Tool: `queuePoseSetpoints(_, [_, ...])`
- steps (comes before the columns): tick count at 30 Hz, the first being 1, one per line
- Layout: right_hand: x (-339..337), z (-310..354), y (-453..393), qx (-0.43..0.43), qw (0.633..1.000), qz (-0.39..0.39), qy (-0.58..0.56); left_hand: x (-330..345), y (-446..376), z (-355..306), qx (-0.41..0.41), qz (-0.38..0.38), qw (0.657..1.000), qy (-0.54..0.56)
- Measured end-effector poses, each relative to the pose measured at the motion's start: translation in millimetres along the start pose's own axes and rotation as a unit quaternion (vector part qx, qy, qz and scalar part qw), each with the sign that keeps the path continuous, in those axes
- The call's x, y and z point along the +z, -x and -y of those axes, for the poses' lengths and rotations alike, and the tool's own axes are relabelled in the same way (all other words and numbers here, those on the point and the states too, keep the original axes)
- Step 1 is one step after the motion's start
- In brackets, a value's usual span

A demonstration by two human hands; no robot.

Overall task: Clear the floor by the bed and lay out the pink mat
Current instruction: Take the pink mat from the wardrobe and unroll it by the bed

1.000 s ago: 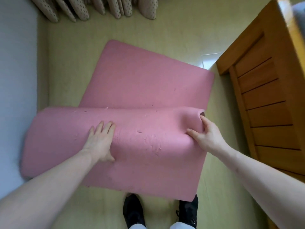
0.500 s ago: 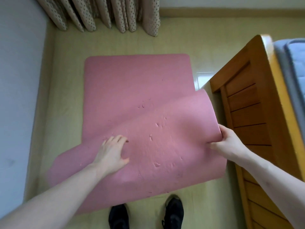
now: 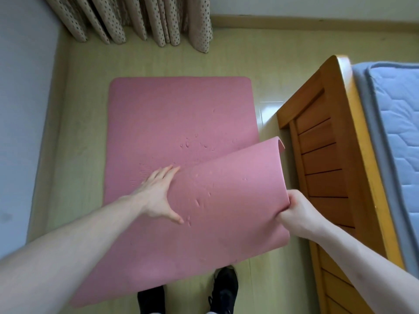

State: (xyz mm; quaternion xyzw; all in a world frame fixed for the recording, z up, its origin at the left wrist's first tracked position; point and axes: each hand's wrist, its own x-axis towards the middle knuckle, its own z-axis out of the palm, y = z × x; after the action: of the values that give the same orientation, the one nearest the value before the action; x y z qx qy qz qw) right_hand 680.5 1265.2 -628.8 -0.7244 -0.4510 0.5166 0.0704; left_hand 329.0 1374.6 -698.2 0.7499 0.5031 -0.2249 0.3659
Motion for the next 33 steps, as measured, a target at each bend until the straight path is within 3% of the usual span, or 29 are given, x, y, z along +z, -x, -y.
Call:
queuePoseSetpoints(8, [16, -40, 23, 0.017, 0.996, 0.033, 0.081, 35, 11, -26, 0.061, 0.082, 0.993, -0.066])
queuePoseSetpoints(16, [39, -15, 57, -0.186, 0.974, -0.010, 0.126, 21, 16, -28, 0.047, 0.065, 0.997, 0.001])
queuePoseSetpoints(20, [39, -6, 53, -0.260, 0.950, -0.010, 0.173, -11, 20, -44, 0.084, 0.110, 0.989, -0.057])
queuePoseSetpoints(24, [44, 7, 56, -0.292, 0.941, -0.014, 0.173, 0, 36, -62, 0.066, 0.135, 0.984, -0.098])
queuePoseSetpoints(28, [45, -2, 72, -0.296, 0.938, -0.051, 0.175, 6, 63, -74, 0.074, 0.089, 0.988, -0.100])
queuePoseSetpoints(30, [41, -1, 85, -0.250, 0.954, -0.052, 0.156, 8, 82, -75, 0.072, 0.042, 0.992, -0.098])
queuePoseSetpoints(33, [35, 9, 105, -0.147, 0.988, -0.033, 0.038, 13, 111, -76, 0.069, -0.042, 0.990, -0.118])
